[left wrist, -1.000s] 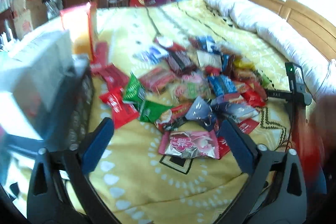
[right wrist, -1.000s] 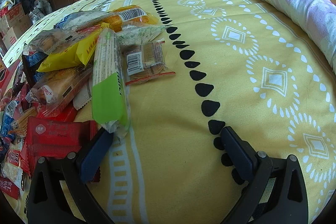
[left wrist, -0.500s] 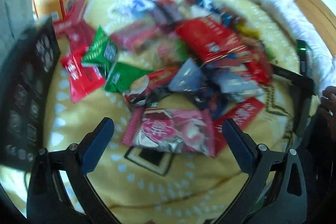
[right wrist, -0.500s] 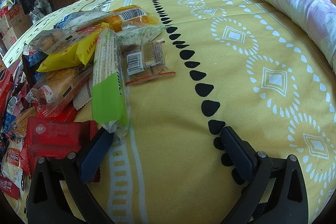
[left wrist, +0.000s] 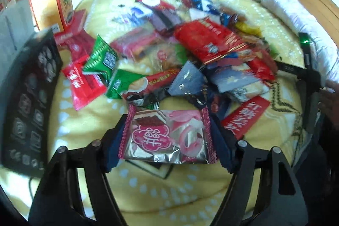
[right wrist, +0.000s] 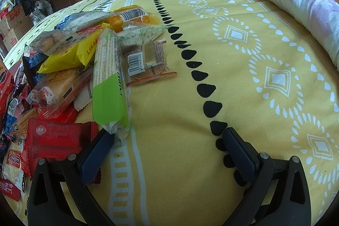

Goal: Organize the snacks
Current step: 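Lift the pink foil candy with the left tool while the right tool grasps a thin red packet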

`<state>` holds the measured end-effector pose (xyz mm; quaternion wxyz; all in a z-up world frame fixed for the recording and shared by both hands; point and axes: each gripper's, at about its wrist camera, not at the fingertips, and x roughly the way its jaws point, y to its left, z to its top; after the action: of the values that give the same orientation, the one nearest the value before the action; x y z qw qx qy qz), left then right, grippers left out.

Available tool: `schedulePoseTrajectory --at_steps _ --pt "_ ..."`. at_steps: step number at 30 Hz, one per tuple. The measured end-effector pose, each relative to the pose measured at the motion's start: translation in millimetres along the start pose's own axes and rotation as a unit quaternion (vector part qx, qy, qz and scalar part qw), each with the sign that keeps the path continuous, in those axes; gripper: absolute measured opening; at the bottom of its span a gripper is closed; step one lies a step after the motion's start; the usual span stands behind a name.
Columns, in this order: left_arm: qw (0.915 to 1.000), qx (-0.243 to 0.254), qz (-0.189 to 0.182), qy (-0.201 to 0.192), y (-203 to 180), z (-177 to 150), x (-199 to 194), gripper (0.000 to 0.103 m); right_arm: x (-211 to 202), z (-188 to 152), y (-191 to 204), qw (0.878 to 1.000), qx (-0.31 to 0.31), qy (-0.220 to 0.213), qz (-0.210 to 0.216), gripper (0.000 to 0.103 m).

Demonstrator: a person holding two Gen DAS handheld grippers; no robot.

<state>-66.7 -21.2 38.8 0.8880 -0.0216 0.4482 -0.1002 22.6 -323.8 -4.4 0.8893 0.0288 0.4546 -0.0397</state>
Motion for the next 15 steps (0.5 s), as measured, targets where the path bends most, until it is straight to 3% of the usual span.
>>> schedulePoseTrajectory --at_steps 8,15 --pt "0.9985 0.016 -0.006 -0.051 -6.9 9.5 -42.8 0.075 0.8 -0.1 0.4 1.000 -0.001 0.000 -0.002 0.103" --pt "0.9979 0.005 0.000 -0.065 -1.8 9.0 -57.6 0.075 5.0 5.5 4.3 1.000 -0.014 0.012 -0.011 0.103"
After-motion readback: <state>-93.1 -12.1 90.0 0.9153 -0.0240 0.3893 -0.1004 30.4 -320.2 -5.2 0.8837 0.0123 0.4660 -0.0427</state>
